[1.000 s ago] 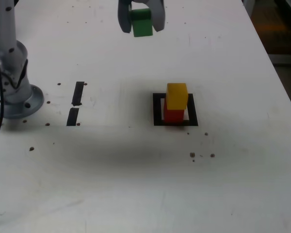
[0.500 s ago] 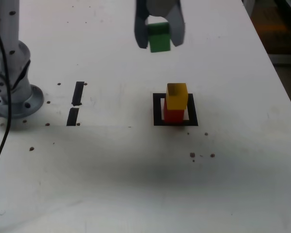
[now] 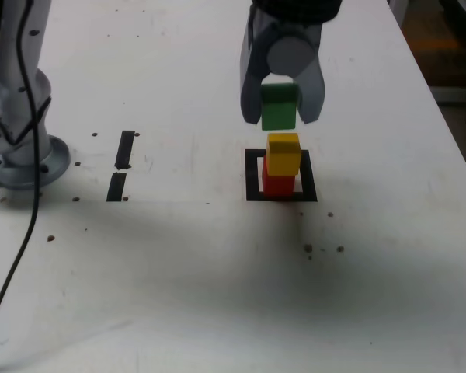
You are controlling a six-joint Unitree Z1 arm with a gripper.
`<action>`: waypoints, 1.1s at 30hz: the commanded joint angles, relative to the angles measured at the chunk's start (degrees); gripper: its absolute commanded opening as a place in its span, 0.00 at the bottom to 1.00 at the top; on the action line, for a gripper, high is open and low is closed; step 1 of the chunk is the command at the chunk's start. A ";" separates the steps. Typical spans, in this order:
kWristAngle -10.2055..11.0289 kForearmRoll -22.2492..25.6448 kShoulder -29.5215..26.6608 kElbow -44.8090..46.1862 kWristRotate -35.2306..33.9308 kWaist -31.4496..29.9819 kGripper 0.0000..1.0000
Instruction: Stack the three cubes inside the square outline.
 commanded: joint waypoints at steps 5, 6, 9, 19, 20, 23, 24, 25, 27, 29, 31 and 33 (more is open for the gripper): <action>-0.85 0.61 1.50 0.52 -0.23 -0.02 0.16; -1.02 0.56 1.75 0.48 -0.30 -0.02 0.16; -1.25 0.41 2.15 0.28 -0.45 -0.06 0.16; -0.85 -0.58 2.49 0.11 -0.56 -0.11 0.16; -0.77 -0.73 2.55 0.15 -0.55 -0.11 0.16; -0.62 -1.17 2.71 0.38 -0.53 -0.12 0.16; -0.53 -1.37 2.79 0.43 -0.53 -0.12 0.16; -0.39 -1.67 2.88 0.53 -0.52 -0.12 0.17; -0.18 -2.21 3.06 0.72 -0.52 -0.12 0.17; 0.03 -2.70 3.27 0.93 -0.51 -0.12 0.18; 0.21 -3.13 3.45 1.17 -0.50 -0.12 0.18; 0.42 -3.51 3.59 1.43 -0.49 -0.13 0.18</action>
